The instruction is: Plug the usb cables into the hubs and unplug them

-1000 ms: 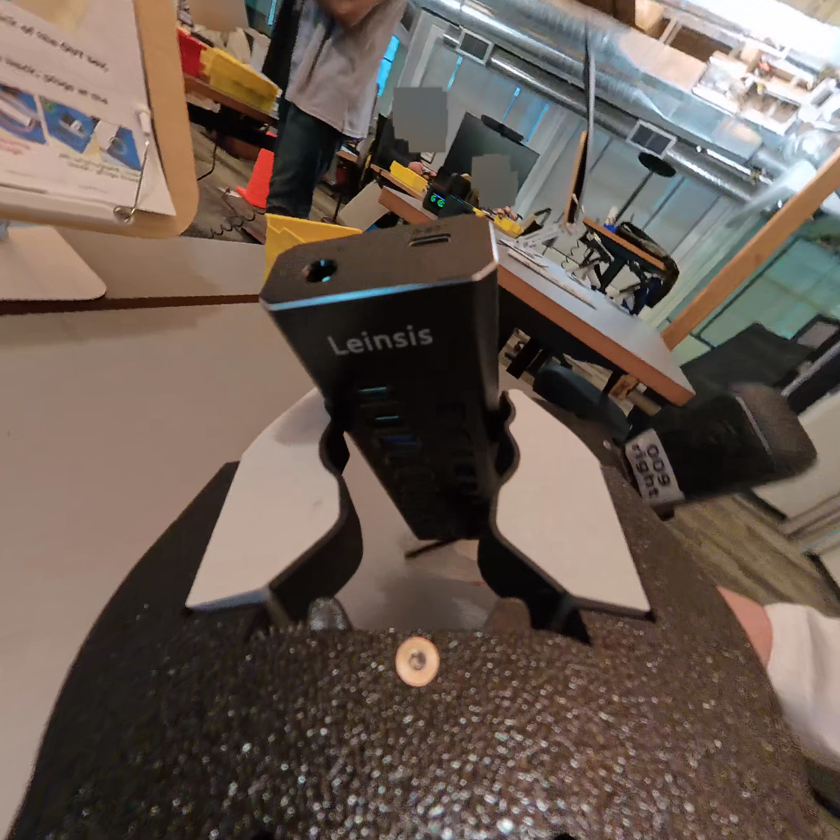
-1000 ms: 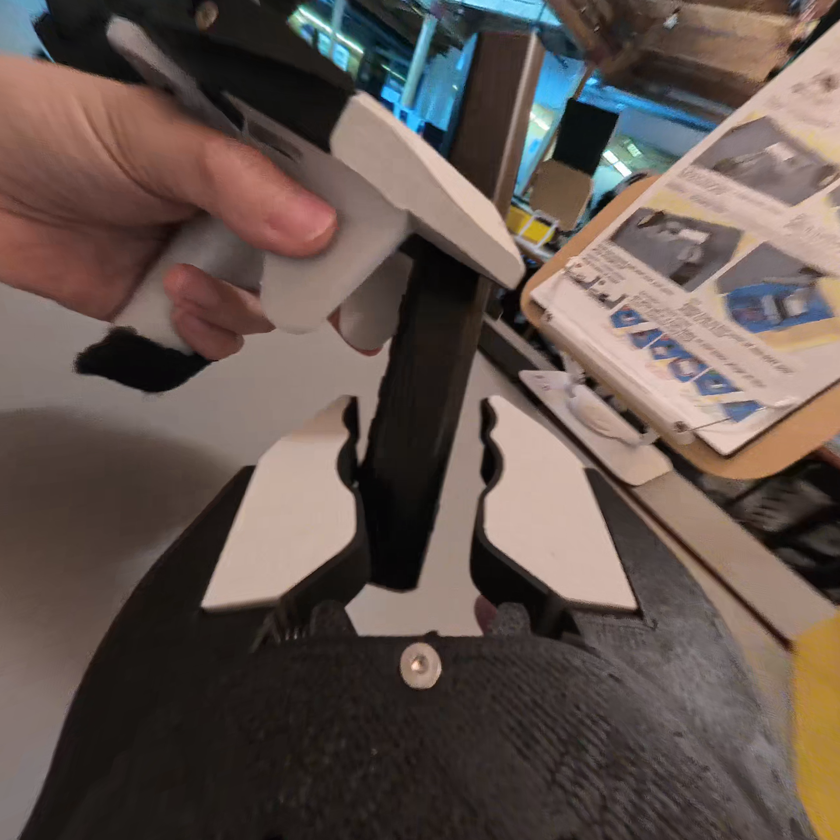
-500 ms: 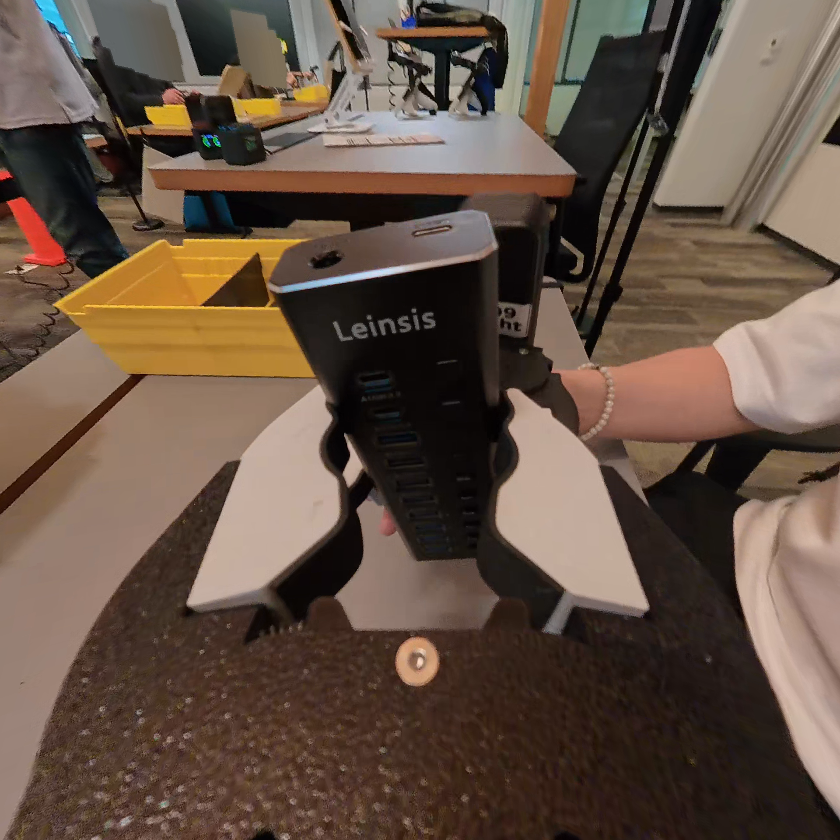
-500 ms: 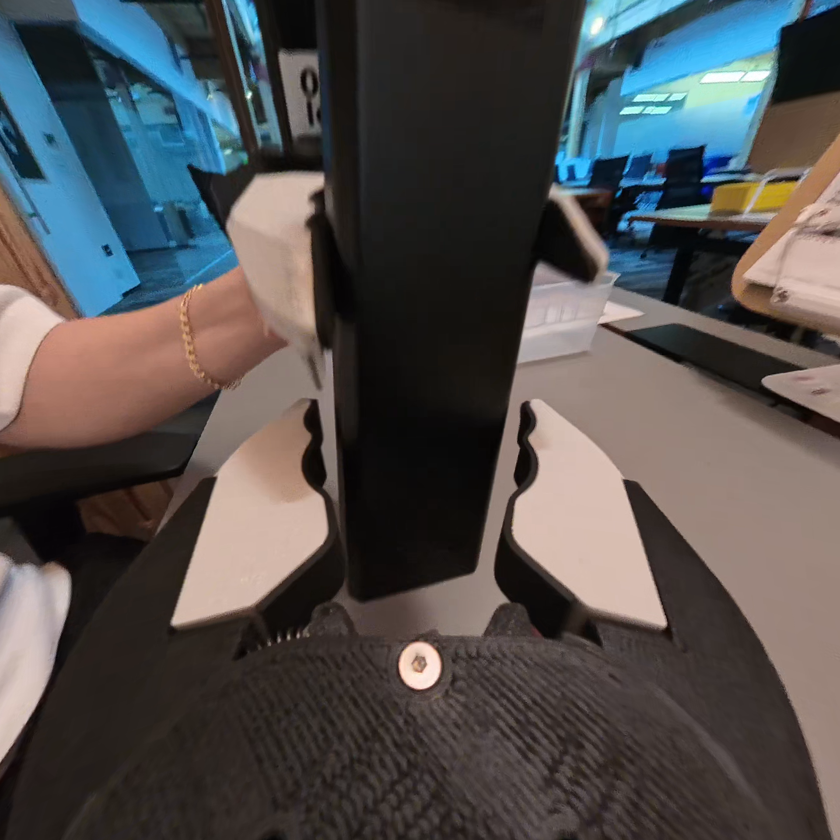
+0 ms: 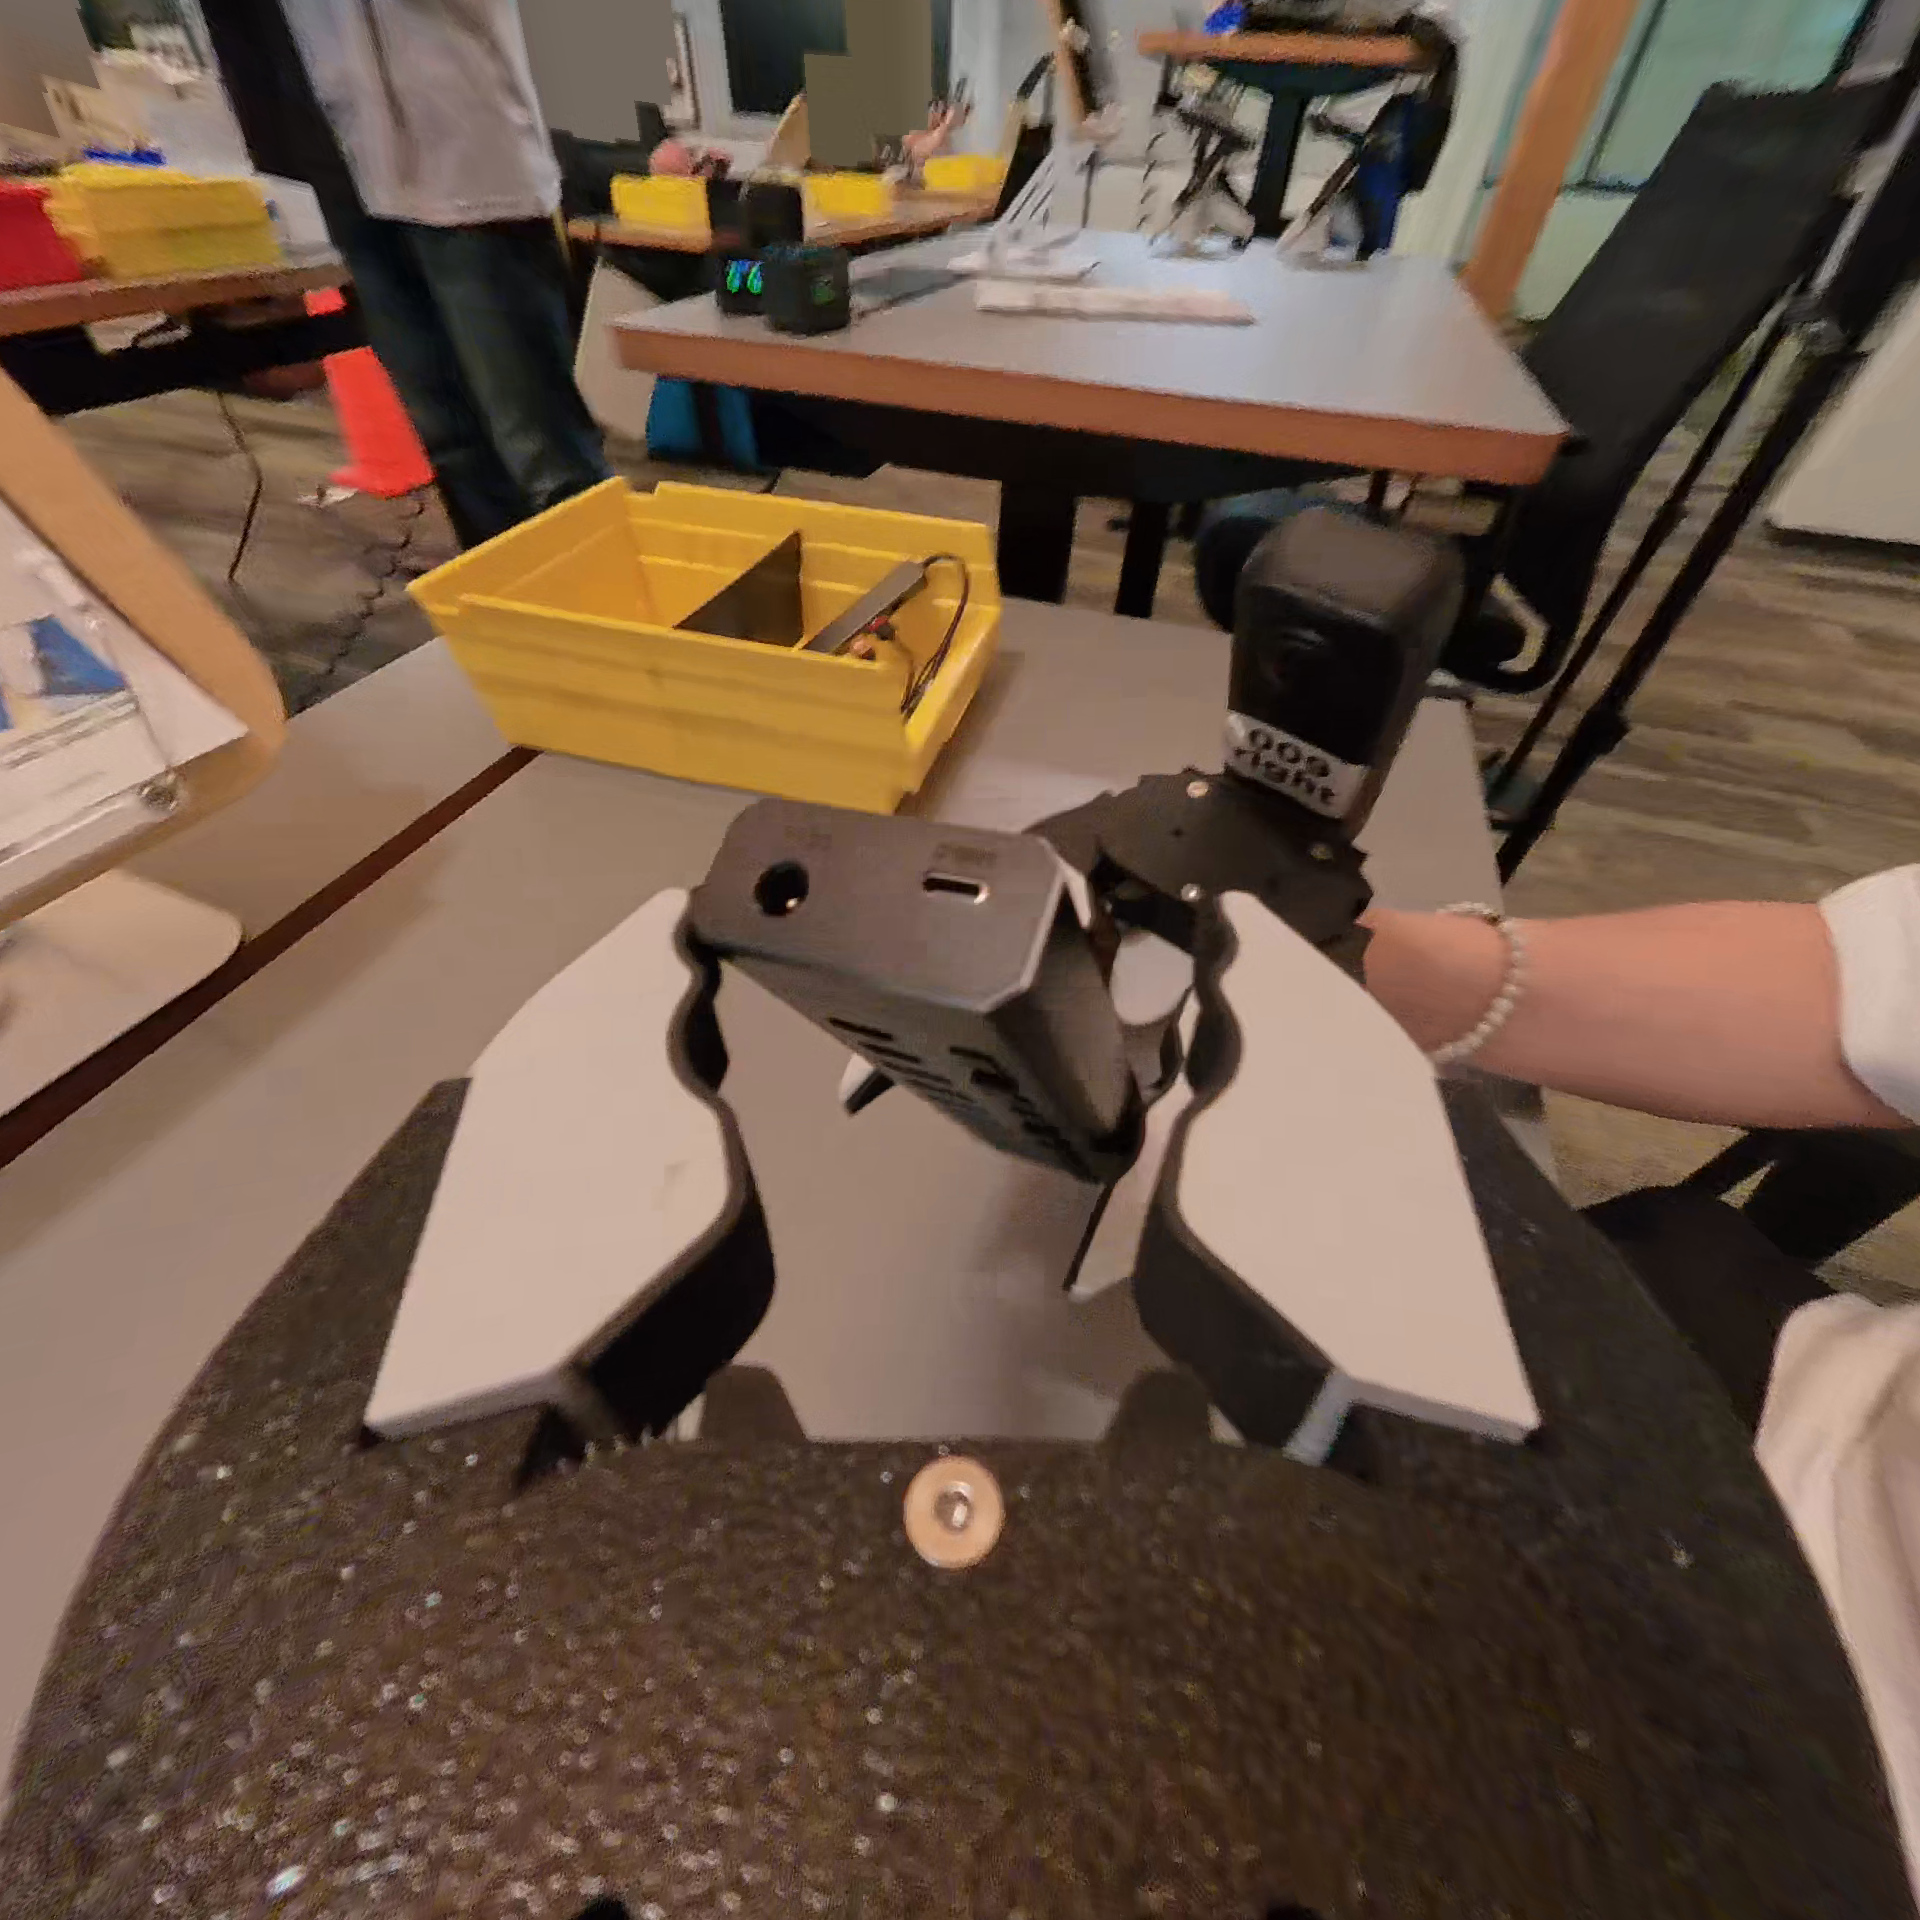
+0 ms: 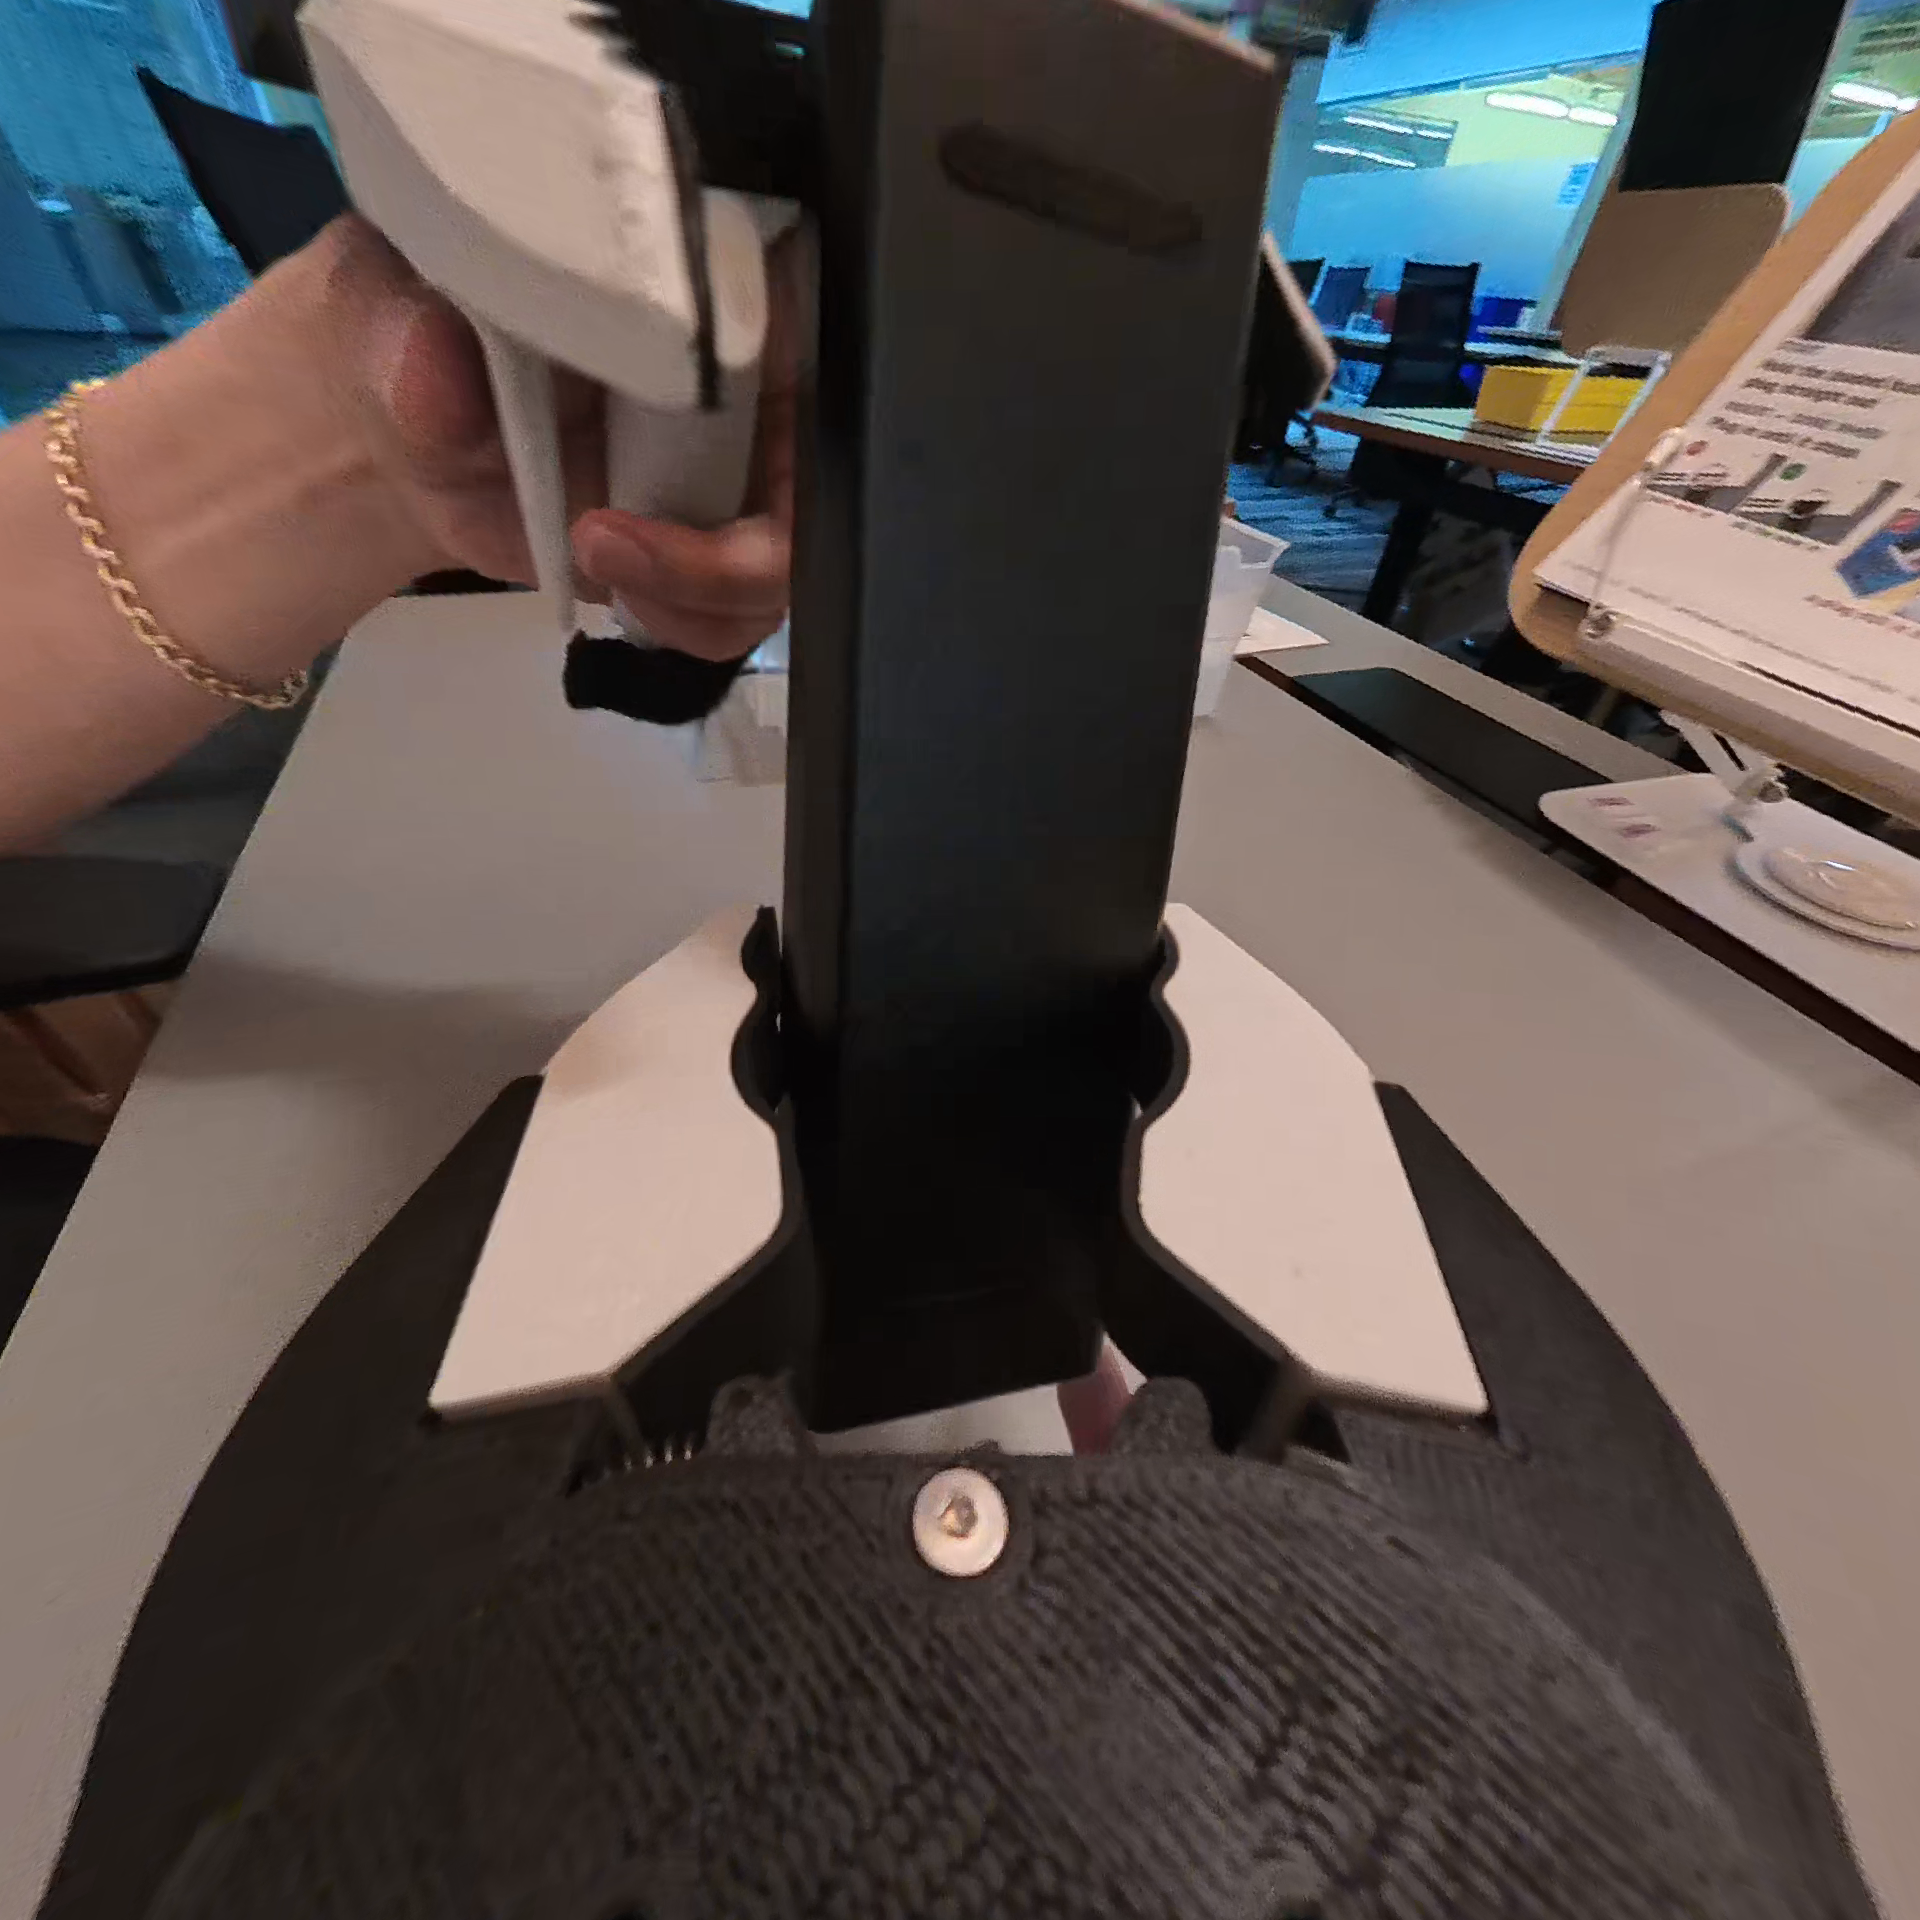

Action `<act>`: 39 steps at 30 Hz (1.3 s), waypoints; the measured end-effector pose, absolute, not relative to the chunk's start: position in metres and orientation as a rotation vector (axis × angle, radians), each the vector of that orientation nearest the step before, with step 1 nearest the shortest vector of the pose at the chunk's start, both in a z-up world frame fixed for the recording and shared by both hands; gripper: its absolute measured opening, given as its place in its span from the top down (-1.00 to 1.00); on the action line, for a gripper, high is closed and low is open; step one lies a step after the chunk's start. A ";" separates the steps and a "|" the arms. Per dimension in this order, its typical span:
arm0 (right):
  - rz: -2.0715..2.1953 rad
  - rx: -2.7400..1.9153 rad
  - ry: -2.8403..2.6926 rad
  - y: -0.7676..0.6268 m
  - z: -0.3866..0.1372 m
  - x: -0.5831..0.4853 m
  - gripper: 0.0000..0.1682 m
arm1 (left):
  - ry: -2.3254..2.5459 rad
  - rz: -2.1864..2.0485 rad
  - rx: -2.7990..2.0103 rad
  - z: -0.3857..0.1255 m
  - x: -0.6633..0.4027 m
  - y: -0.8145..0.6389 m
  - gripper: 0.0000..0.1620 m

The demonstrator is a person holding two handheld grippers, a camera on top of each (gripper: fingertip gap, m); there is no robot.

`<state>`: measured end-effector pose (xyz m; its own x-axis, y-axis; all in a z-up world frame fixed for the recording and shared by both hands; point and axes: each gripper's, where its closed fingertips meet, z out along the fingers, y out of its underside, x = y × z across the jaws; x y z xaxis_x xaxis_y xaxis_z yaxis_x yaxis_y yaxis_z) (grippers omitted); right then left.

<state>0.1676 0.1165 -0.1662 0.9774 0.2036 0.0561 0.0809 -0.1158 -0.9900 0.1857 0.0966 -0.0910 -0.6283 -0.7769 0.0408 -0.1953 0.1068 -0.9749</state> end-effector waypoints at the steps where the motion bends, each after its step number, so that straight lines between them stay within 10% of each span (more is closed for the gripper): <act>1: 0.095 -1.694 -0.212 0.117 -0.167 0.169 0.21 | 1.913 -1.516 -0.964 -0.094 0.186 0.098 -0.14; 7: 0.119 -1.712 -0.234 0.123 -0.177 0.160 0.21 | 1.906 -1.602 -0.965 -0.093 0.189 0.088 0.24; 18: 0.191 -1.678 -0.260 0.117 -0.173 0.156 0.26 | 2.032 -1.556 -0.844 -0.100 0.188 0.061 0.23; 26: 0.323 -1.637 -0.252 0.116 -0.165 0.139 -0.10 | 2.067 -1.655 -0.741 -0.093 0.183 0.036 0.23; 39: 0.229 -1.589 -0.283 0.115 -0.166 0.148 0.11 | 2.079 -1.599 -0.744 -0.098 0.185 0.039 0.23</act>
